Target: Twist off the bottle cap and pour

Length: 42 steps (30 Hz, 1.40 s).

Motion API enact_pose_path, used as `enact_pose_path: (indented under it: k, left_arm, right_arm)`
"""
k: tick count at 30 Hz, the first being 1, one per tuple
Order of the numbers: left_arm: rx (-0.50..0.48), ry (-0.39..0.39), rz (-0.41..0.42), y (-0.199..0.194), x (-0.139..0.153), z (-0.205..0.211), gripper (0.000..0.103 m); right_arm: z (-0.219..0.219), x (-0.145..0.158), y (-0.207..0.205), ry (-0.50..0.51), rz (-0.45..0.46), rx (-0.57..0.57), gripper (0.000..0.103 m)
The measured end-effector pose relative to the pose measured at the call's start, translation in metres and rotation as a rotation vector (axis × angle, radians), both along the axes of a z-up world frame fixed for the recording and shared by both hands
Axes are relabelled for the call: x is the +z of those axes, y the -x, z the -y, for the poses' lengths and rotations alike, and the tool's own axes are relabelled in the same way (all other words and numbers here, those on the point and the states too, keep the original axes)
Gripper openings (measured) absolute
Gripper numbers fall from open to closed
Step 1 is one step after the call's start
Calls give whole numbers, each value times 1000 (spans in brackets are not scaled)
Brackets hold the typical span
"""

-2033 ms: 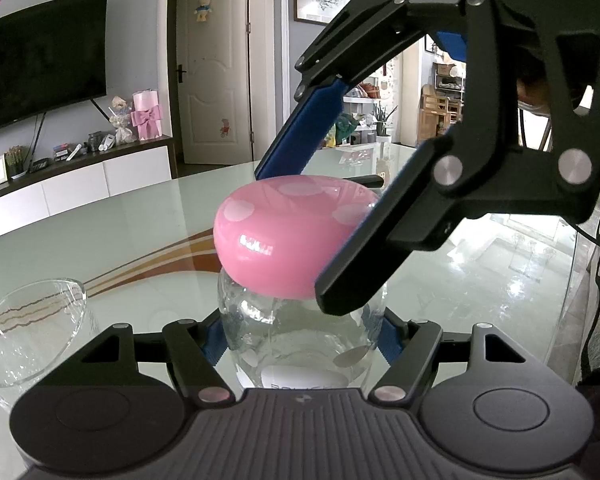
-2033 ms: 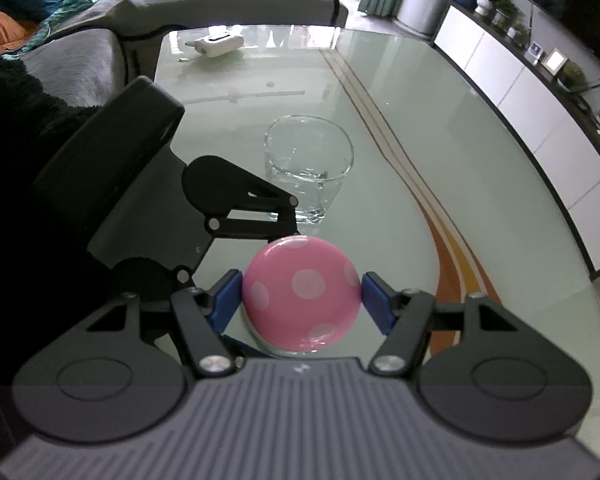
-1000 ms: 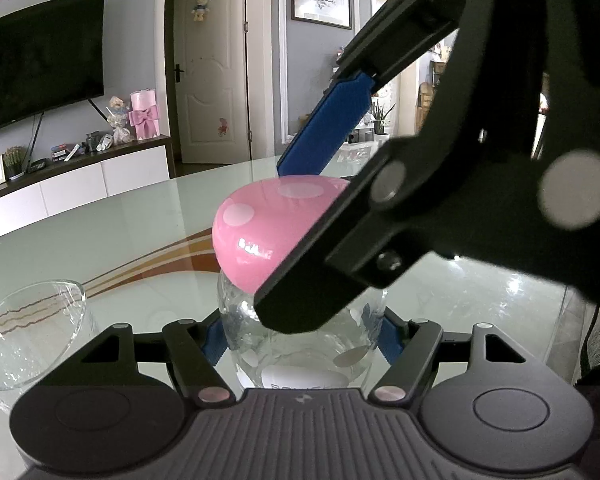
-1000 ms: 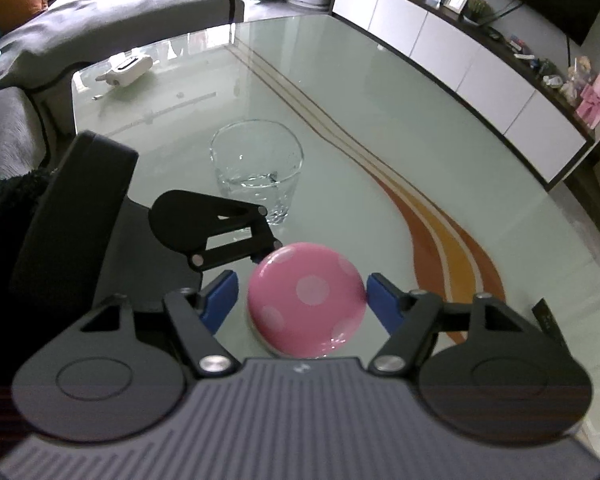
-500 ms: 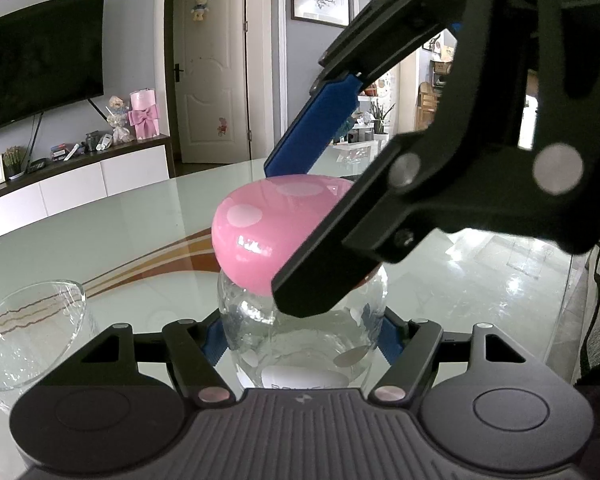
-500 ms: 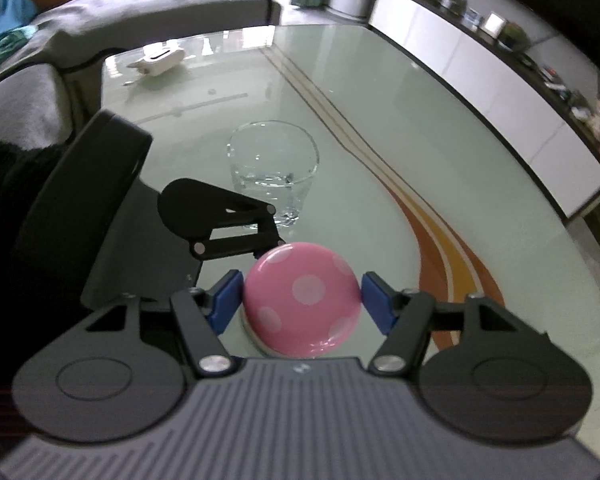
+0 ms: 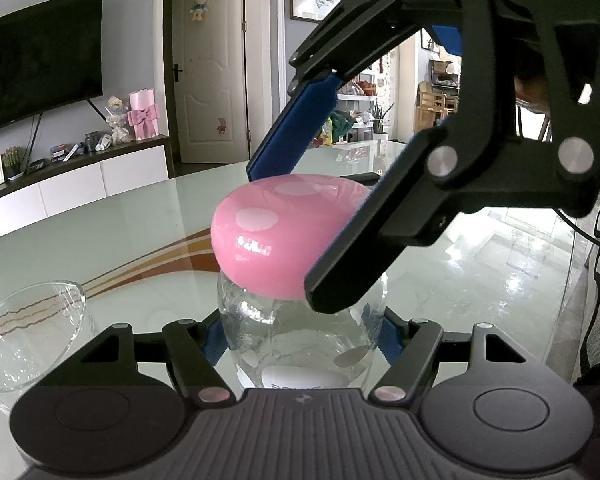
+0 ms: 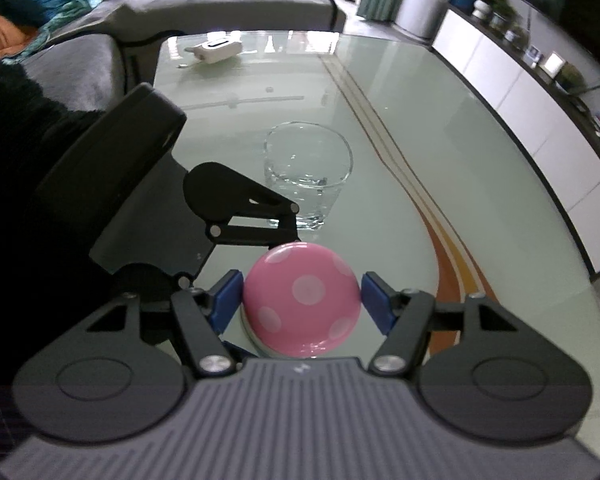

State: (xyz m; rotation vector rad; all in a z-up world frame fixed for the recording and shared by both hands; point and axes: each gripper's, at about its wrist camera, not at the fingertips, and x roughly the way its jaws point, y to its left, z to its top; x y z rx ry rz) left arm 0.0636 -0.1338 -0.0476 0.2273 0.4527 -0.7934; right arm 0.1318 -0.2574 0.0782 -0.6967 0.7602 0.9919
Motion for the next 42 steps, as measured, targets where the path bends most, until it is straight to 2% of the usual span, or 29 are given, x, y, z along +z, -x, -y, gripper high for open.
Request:
enact_pose_path:
  k: [8,22,24,27,28,31,42]
  left_arm:
    - [-2,1,-1,0,1,-6,74]
    - [-6,-2,1,-1,0,-11,74]
    - [-6,-1,1,-1,0,-9,74]
    - [-6,-1,0,-2,0,-9,74]
    - [-6,-1,0,-2,0,-9,74]
    - [-4,-5,-1,-6,3,-7,74]
    - [-4,-10,1,-9,2,-10,74]
  right_arm:
    - [-2,0,2,28,10,64,65]
    - [-5,-2,5,38,31,54,66]
    - [-6,-2,6,38,29,35,72]
    - [-7,-1,9,25,29,0,75]
    - [-7,0,10,21,29,-10,75]
    - [-8,3,10,9,18,-131,75]
    - [-6,1,8,-20,-26,-356,75]
